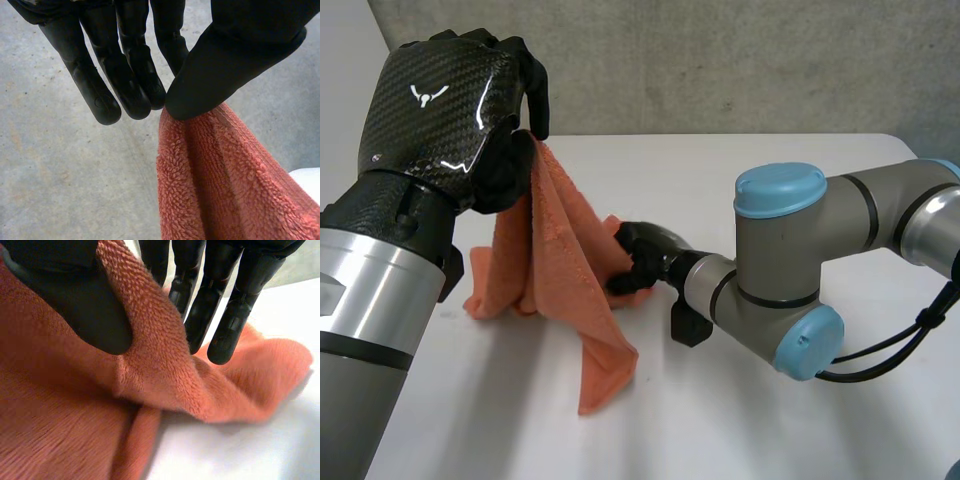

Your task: Fold the laundry

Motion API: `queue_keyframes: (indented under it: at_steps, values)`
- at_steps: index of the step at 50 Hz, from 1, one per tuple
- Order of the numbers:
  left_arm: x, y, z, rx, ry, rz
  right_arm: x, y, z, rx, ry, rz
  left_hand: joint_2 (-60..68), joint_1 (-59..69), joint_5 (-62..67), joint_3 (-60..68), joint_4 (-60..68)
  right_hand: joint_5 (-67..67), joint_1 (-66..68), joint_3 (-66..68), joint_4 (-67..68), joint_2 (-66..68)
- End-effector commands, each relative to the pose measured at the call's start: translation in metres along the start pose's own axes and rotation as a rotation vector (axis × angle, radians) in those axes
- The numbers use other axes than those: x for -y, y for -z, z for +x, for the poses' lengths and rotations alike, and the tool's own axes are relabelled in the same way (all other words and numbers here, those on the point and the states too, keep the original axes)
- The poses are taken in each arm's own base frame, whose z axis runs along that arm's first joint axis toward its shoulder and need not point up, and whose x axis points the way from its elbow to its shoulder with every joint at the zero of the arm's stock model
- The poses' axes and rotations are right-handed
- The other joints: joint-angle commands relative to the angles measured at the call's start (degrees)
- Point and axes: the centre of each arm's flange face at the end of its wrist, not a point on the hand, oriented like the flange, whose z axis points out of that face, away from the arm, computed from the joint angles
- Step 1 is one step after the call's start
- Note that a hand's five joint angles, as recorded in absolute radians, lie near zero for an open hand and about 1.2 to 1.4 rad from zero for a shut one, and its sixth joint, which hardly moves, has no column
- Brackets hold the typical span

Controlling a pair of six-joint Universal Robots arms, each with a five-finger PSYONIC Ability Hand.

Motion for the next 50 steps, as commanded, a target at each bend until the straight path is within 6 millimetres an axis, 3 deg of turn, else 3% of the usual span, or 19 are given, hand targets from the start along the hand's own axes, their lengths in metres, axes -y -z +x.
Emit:
queue_keyframes:
  at_steps: [1,2,3,6,10,12,16,21,24,26,32,37,50]
  values:
    - [-0.011,-0.008,-0.013,0.047,-0.022,-0.023,0.031,0.021,0.014,-0.122,0.008,0.105,10.2,11.8,10.9,10.3,10.2,-40.0,-32.1,-41.5,-41.9,-42.0]
    - [-0.011,-0.008,-0.013,0.047,-0.022,-0.023,0.031,0.021,0.014,-0.122,0.008,0.105,10.2,11.8,10.9,10.3,10.2,-40.3,-32.4,-41.8,-42.1,-42.3]
    - [-0.014,-0.010,-0.019,0.064,-0.029,-0.028,0.035,0.026,0.021,-0.139,0.008,0.103,10.2,11.8,10.9,10.3,10.2,-49.3,-41.4,-50.8,-51.1,-51.3]
    - [-0.017,-0.015,-0.023,0.078,-0.034,-0.029,0.042,0.040,0.025,-0.152,0.022,0.108,10.2,11.8,10.9,10.3,10.2,-52.8,-44.9,-54.3,-54.7,-54.8]
    - [-0.024,-0.019,-0.024,0.080,-0.037,-0.044,0.046,0.055,0.033,-0.187,0.037,0.116,10.2,11.8,10.9,10.3,10.2,-52.8,-44.9,-54.3,-54.7,-54.8]
    - [-0.025,-0.021,-0.024,0.081,-0.038,-0.046,0.048,0.071,0.049,-0.251,0.055,0.113,10.2,11.8,10.9,10.3,10.2,-52.8,-44.9,-54.3,-54.7,-54.8]
    - [-0.030,-0.027,-0.024,0.081,-0.039,-0.054,0.046,0.089,0.051,-0.278,0.093,0.105,10.2,11.8,10.9,10.3,10.2,-52.2,-44.3,-53.7,-54.1,-54.2]
    - [-0.038,-0.031,-0.023,0.078,-0.040,-0.078,0.030,0.114,0.045,-0.277,0.118,0.072,10.2,11.8,10.9,10.3,10.2,-41.8,-33.9,-43.3,-43.7,-43.8]
    - [-0.041,-0.032,-0.022,0.076,-0.041,-0.082,0.012,0.120,0.043,-0.259,0.104,0.024,10.2,11.8,10.9,10.3,10.2,-40.1,-32.2,-41.6,-42.0,-42.1]
    - [-0.042,-0.033,-0.022,0.076,-0.040,-0.087,-0.010,0.123,0.032,-0.210,0.094,-0.039,10.2,11.8,10.9,10.3,10.2,-40.1,-32.2,-41.6,-42.0,-42.1]
    - [-0.044,-0.036,-0.022,0.077,-0.037,-0.090,-0.032,0.123,0.005,-0.122,0.025,-0.090,10.2,11.8,10.9,10.3,10.2,-40.3,-32.4,-41.8,-42.1,-42.3]
    - [-0.043,-0.035,-0.022,0.077,-0.035,-0.090,-0.046,0.099,-0.003,-0.060,-0.050,-0.108,10.2,11.8,10.9,10.3,10.2,-37.9,-30.0,-39.5,-39.8,-40.0]
    - [-0.040,-0.034,-0.022,0.079,-0.034,-0.079,-0.065,0.059,-0.026,0.022,-0.009,-0.124,10.2,11.8,10.9,10.3,10.2,-30.4,-22.4,-31.9,-32.2,-32.4]
